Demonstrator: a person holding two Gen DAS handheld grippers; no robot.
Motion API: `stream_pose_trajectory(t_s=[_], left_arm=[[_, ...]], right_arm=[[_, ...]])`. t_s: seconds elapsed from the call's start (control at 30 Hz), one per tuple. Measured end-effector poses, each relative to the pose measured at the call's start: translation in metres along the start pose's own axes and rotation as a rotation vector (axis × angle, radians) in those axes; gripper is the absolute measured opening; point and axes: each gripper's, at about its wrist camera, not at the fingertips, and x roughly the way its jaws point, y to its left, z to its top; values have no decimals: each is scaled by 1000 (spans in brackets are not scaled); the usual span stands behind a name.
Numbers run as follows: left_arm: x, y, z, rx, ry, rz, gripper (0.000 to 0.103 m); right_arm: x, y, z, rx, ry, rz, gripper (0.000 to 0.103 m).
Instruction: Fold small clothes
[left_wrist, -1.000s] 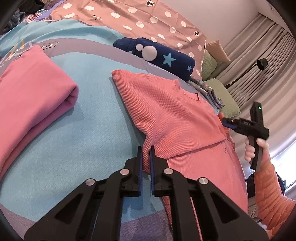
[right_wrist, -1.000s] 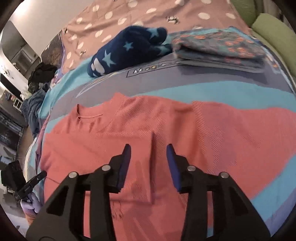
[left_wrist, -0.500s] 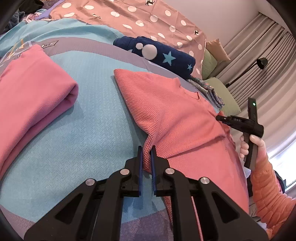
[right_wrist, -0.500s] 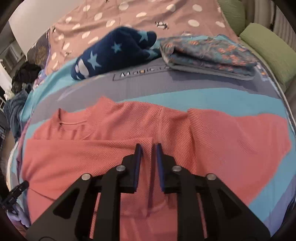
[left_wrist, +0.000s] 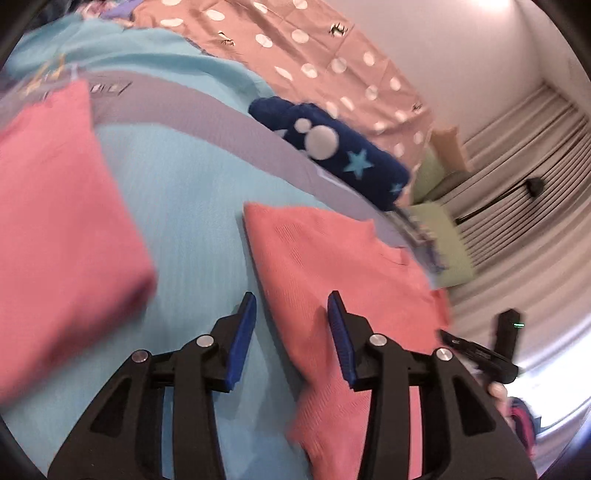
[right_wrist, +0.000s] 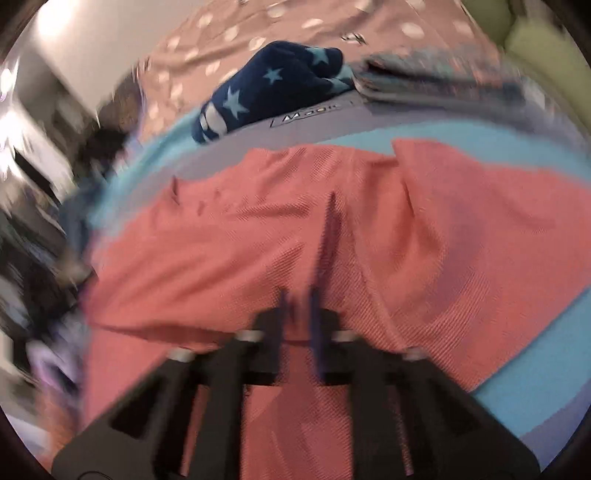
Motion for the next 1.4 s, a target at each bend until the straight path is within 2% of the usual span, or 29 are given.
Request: stream_pose_trajectory(t_s=[0.03, 0.13, 0.2, 0.23, 0.3, 0.33, 0.37, 0.43, 0.5, 0.57, 0.63, 0.7, 0.77, 0.87, 0.97, 1.07, 1.1, 1.17, 1.2, 1.23, 1.3, 1.37, 1.4], left_arm=[[5, -2, 4, 20, 4, 33, 2], [13, -7, 12, 83, -4, 91, 3], [17, -12, 7, 147, -8, 149, 3], [16, -13, 7, 154, -14, 160, 3], [10, -16, 6, 163, -17, 185, 5], [6, -18, 4, 178, -18, 211, 5], [2, -21, 2, 198, -18, 241, 6], [-9, -31, -4, 241, -21, 298, 6], [-24, -41, -12, 271, -33, 295, 7], [-35, -51, -23, 287, -43, 266, 11], [-37, -58, -37, 317, -27, 271, 30], [-16, -50, -54, 352, 64, 361, 34], [-17, -45, -59, 350, 22, 346, 34], [-28, -43, -53, 265, 26, 331, 34], [-41, -55, -54, 269, -10, 365, 34], [-59, -75, -57, 273, -71, 347, 34], [-65, -82, -56, 269, -93, 322, 34], [-68, -94, -54, 265, -116, 271, 34], [-67, -98, -53, 263, -120, 248, 36], [-64, -101, -50, 255, -120, 204, 38], [-54, -100, -49, 220, -103, 153, 38], [-40, -96, -49, 196, -81, 134, 38], [-32, -94, -50, 189, -68, 128, 38]], right_arm=[[-3, 5, 0, -35, -4, -33, 4], [-18, -7, -2, -54, -18, -43, 4], [-13, -30, -7, -51, 12, -172, 1], [-17, -42, -11, -8, 0, -147, 1], [-35, -69, -21, 160, -26, 4, 7], [-46, -79, -26, 211, -56, 46, 13], [-54, -86, -30, 238, -83, 56, 23], [-78, -114, -44, 307, -157, 22, 35], [-90, -143, -52, 372, -176, -7, 35], [-103, -193, -67, 533, -212, -7, 35], [-110, -240, -80, 700, -257, 47, 35], [-109, -270, -87, 799, -277, 70, 38], [-102, -300, -86, 871, -279, 84, 42], [-84, -326, -78, 929, -276, 96, 50], [-59, -349, -69, 992, -256, 54, 49], [-46, -358, -63, 1057, -307, 61, 47], [-45, -361, -61, 1071, -326, 59, 41], [-45, -364, -57, 1083, -328, 30, 16], [-45, -365, -54, 1085, -327, 25, 8], [-47, -364, -50, 1081, -334, 26, 6], [-57, -352, -41, 1051, -370, 58, 5], [-72, -319, -12, 931, -415, 152, 5], [-85, -288, 6, 826, -434, 196, 5]])
